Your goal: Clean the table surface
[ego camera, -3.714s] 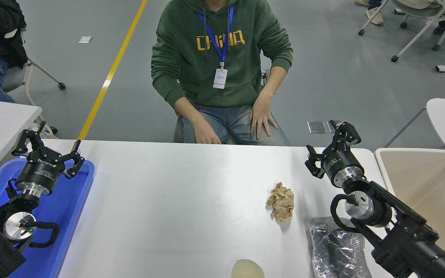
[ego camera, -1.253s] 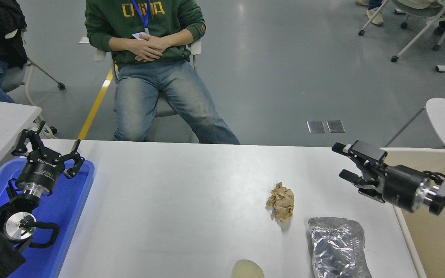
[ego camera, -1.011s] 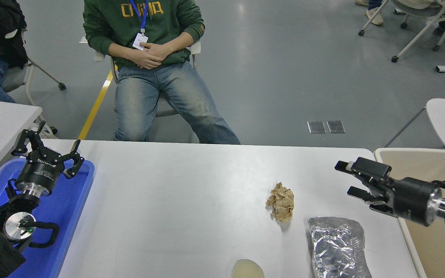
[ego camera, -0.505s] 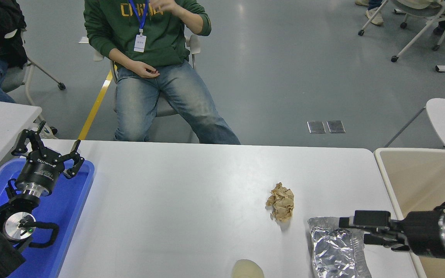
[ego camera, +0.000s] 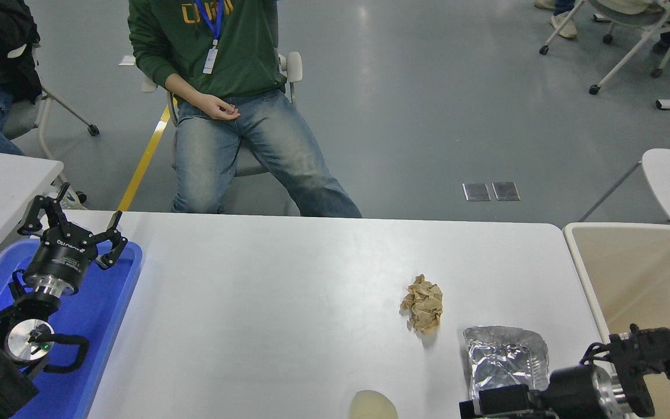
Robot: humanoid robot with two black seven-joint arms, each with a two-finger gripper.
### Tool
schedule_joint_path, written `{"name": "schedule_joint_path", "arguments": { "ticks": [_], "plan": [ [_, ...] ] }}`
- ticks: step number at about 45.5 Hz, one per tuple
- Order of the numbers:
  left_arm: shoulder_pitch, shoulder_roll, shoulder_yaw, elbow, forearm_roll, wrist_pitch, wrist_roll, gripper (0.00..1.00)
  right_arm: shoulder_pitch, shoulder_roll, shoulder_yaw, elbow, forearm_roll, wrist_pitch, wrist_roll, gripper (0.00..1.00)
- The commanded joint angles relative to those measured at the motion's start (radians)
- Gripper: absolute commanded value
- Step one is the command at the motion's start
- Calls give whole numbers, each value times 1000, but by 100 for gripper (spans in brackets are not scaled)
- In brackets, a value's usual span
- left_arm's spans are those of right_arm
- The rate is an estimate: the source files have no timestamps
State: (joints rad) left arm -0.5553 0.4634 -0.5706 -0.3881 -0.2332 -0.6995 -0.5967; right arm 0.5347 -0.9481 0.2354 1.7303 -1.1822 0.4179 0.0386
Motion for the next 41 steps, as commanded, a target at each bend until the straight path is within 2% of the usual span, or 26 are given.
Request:
{"name": "schedule_joint_path", "arguments": {
  "ticks": [1, 20, 31, 41],
  "plan": [
    [0, 1, 0, 0, 0, 0, 0, 100, -38, 58, -18, -9, -68, -33, -22, 100],
    [0, 0, 0, 0, 0, 0, 0, 100, -48, 179, -1, -64, -28, -41, -92, 100],
    [0, 0, 0, 0, 0, 0, 0, 100, -47, 238, 22, -95, 88, -41, -220, 100],
    [0, 1, 0, 0, 0, 0, 0, 100, -47, 256, 22, -109, 107, -41, -227, 100]
  ]
}}
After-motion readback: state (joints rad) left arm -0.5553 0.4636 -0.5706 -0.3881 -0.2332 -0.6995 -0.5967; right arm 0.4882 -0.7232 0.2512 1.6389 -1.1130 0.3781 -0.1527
